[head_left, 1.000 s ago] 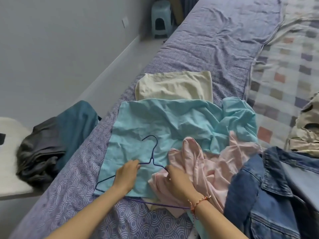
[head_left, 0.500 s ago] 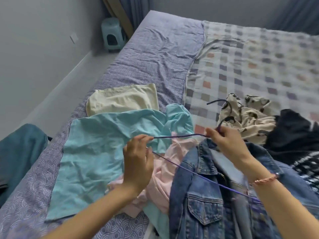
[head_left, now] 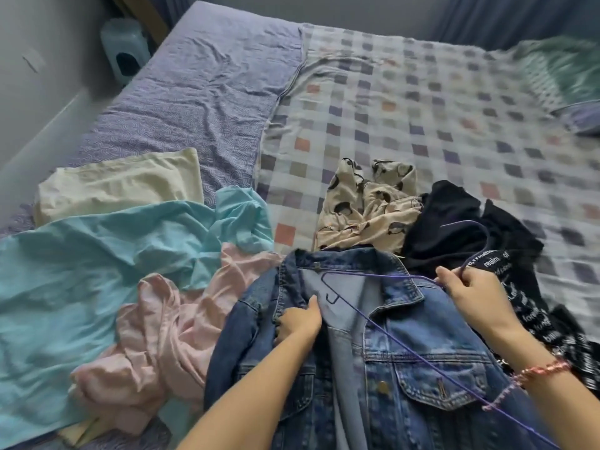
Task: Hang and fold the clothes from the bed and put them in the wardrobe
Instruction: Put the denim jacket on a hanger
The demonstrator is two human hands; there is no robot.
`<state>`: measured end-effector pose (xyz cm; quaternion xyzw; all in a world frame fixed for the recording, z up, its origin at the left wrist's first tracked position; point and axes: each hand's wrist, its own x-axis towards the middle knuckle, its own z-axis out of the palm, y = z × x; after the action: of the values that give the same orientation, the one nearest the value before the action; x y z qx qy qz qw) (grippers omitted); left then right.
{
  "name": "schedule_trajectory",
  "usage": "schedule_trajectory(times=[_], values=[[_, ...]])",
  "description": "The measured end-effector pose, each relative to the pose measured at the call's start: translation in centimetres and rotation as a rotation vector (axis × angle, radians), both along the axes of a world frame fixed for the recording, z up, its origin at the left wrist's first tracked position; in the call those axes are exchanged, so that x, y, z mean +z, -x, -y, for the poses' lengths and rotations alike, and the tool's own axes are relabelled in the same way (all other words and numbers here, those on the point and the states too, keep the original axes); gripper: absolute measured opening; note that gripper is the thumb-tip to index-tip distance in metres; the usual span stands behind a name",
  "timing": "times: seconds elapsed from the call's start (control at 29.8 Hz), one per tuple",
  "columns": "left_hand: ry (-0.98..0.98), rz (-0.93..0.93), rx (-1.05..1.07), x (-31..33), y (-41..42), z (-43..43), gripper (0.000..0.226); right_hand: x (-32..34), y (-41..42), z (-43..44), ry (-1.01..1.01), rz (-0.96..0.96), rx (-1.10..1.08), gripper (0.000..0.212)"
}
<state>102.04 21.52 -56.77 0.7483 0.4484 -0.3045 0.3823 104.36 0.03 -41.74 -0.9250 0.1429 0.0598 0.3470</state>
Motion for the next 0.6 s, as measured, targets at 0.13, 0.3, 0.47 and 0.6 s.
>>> schedule_trajectory(times=[0.13,0.3,0.47,0.6], values=[[-0.100,-0.007,-0.023,-0.2,-0.9,0.0,0.056,0.3,0.7,1.1,-0.021,-0.015,0.057,0.027],[-0.162,0.182,0.025,3.6,1.0,-2.5,0.039,1.4,1.4,0.5,-0.048,-0.020,0.155,0.030],[-0.187,0.632,-0.130,11.0,5.3,-5.4,0.010,4.1,2.8,-2.4,-0.049,-0.055,0.298,0.028],[-0.198,0.886,-0.414,17.3,10.7,-5.4,0.012,5.7,5.4,-6.1,-0.045,-0.101,0.446,0.025]])
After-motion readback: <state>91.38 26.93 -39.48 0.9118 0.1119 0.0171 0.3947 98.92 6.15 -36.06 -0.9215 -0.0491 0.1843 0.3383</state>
